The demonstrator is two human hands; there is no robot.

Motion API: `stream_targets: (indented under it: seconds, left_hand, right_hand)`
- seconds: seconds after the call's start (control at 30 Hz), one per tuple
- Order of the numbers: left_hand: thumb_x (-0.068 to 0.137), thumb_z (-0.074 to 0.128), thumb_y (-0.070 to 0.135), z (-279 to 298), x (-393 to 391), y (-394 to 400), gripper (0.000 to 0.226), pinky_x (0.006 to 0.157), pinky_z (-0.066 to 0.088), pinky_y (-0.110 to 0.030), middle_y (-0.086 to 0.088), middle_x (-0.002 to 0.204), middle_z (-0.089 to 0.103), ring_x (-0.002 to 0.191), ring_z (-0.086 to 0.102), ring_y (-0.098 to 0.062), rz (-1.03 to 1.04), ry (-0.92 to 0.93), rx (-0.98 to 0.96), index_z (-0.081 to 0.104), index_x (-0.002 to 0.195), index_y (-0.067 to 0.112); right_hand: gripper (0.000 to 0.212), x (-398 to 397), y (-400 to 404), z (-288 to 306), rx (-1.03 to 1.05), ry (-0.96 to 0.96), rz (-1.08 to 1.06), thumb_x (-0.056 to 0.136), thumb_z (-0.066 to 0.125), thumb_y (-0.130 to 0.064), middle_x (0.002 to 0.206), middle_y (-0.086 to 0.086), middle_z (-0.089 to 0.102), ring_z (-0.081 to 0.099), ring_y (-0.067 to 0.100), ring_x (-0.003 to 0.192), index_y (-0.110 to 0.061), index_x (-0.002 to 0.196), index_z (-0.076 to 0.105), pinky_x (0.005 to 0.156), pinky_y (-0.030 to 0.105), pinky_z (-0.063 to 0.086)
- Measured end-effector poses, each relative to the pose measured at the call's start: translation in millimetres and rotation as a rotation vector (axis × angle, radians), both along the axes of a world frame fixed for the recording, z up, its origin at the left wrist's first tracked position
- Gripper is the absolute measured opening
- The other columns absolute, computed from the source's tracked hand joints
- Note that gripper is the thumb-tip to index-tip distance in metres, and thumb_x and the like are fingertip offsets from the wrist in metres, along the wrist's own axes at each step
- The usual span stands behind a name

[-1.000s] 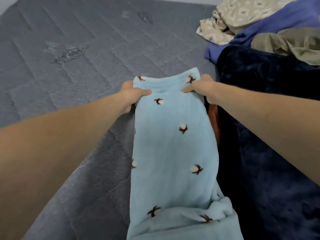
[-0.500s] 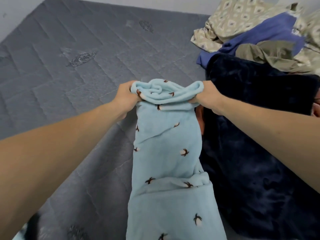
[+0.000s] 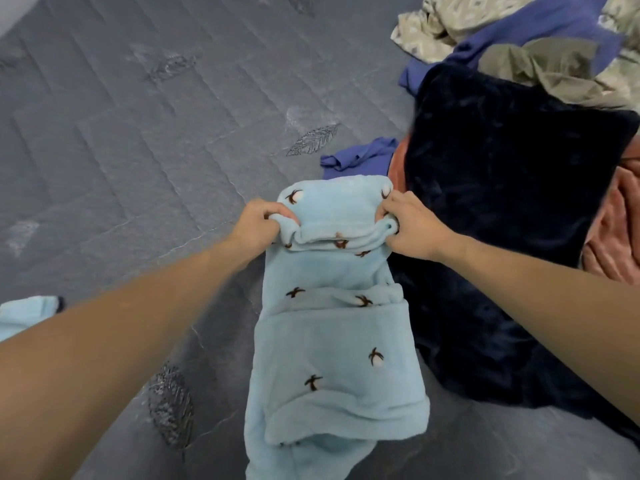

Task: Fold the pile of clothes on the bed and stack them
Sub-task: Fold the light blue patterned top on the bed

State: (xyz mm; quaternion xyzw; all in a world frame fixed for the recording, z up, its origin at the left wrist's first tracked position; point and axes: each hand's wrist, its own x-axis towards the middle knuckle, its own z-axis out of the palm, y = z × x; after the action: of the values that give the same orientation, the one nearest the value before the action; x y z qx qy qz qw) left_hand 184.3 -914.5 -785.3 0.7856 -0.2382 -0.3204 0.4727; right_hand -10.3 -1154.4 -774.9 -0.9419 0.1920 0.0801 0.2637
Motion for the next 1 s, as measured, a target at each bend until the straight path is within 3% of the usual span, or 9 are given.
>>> stream_targets:
  seconds: [0.1, 0.23, 0.4, 0.53, 0.63, 0.73, 0.8, 0.9, 1.0]
  left_hand:
    - [0.075, 0.052, 0.0, 0, -3, -5, 0.031, 0.076, 0.054, -0.034, -0.002, 0.079, 0.078, 0.084, 0.068, -0.022, 0.138, 0.258, 0.059, 0.079, 0.067, 0.014]
    - [0.095, 0.07, 0.05, 2, 3, -14, 0.049, 0.06, 0.04, -0.021, 0.006, 0.06, 0.057, 0.058, 0.051, -0.009, 0.227, 0.157, 0.11, 0.06, 0.062, 0.015]
    - [0.093, 0.045, 0.082, 10, 8, -24, 0.075, 0.07, 0.064, -0.038, -0.009, 0.109, 0.08, 0.096, 0.077, -0.026, 0.153, 0.639, 0.145, 0.074, 0.118, 0.018]
    - [0.094, 0.055, 0.074, 13, 5, -37, 0.062, 0.082, 0.064, -0.051, -0.007, 0.127, 0.074, 0.106, 0.076, -0.029, 0.187, 0.75, 0.03, 0.058, 0.139, 0.031]
    - [0.098, 0.073, 0.032, 8, 5, -37, 0.055, 0.08, 0.064, -0.047, -0.004, 0.138, 0.067, 0.113, 0.074, -0.027, 0.21, 0.748, -0.115, 0.047, 0.146, 0.037]
    - [0.095, 0.072, 0.004, 11, 14, -26, 0.077, 0.078, 0.063, -0.041, 0.004, 0.139, 0.066, 0.118, 0.072, -0.023, 0.15, 0.742, -0.183, 0.043, 0.153, 0.046]
    - [0.095, 0.071, 0.008, 15, 22, -19, 0.078, 0.083, 0.063, -0.044, 0.005, 0.142, 0.065, 0.12, 0.071, -0.025, 0.092, 0.834, -0.198, 0.041, 0.153, 0.05]
    - [0.103, 0.058, 0.051, 21, 27, -15, 0.051, 0.103, 0.055, -0.051, -0.008, 0.148, 0.062, 0.133, 0.062, -0.033, -0.073, 1.01, -0.158, 0.054, 0.15, 0.033]
    - [0.098, 0.038, 0.076, 21, 25, -23, 0.069, 0.102, 0.056, -0.049, -0.008, 0.14, 0.067, 0.129, 0.065, -0.029, -0.053, 0.967, -0.097, 0.062, 0.143, 0.03]
  right_hand:
    - [0.014, 2, 0, 6, 0.203, -0.033, -0.184, 0.089, 0.061, -0.01, 0.109, -0.005, 0.061, 0.049, 0.018, 0.106, -0.015, 0.095, 0.073, 0.093, 0.032, 0.04]
    - [0.027, 18, -1, 6, 0.218, -0.131, -0.432, 0.095, 0.064, -0.038, 0.083, -0.004, 0.067, 0.059, 0.02, 0.084, -0.015, 0.081, 0.07, 0.076, 0.038, 0.047]
    - [0.065, 35, -3, -4, 0.152, -0.127, -0.425, 0.079, 0.086, -0.039, 0.122, 0.002, 0.043, 0.053, 0.019, 0.097, -0.026, 0.129, 0.047, 0.087, 0.035, 0.044]
    - [0.084, 36, -10, -3, 0.263, -0.112, -0.352, 0.078, 0.089, -0.026, 0.13, 0.005, 0.049, 0.046, 0.021, 0.119, -0.033, 0.148, 0.045, 0.102, 0.032, 0.039]
    - [0.075, 33, -14, 0, 0.236, -0.144, -0.28, 0.076, 0.089, -0.014, 0.129, 0.003, 0.056, 0.048, 0.02, 0.121, -0.027, 0.141, 0.052, 0.103, 0.033, 0.041]
    - [0.072, 32, -11, 5, 0.256, -0.171, -0.261, 0.076, 0.088, -0.01, 0.124, -0.006, 0.058, 0.052, 0.013, 0.111, -0.027, 0.137, 0.054, 0.096, 0.028, 0.041]
    - [0.069, 32, -6, 5, 0.285, -0.184, -0.261, 0.076, 0.087, -0.008, 0.115, -0.013, 0.057, 0.054, 0.005, 0.101, -0.031, 0.132, 0.054, 0.088, 0.021, 0.04]
    - [0.069, 31, 2, 6, 0.326, -0.199, -0.255, 0.075, 0.085, -0.006, 0.112, -0.018, 0.056, 0.054, -0.002, 0.1, -0.035, 0.127, 0.052, 0.088, 0.021, 0.043]
    - [0.071, 27, 6, 6, 0.365, -0.194, -0.248, 0.076, 0.084, -0.003, 0.12, -0.008, 0.059, 0.057, 0.012, 0.11, -0.032, 0.133, 0.052, 0.098, 0.031, 0.047]
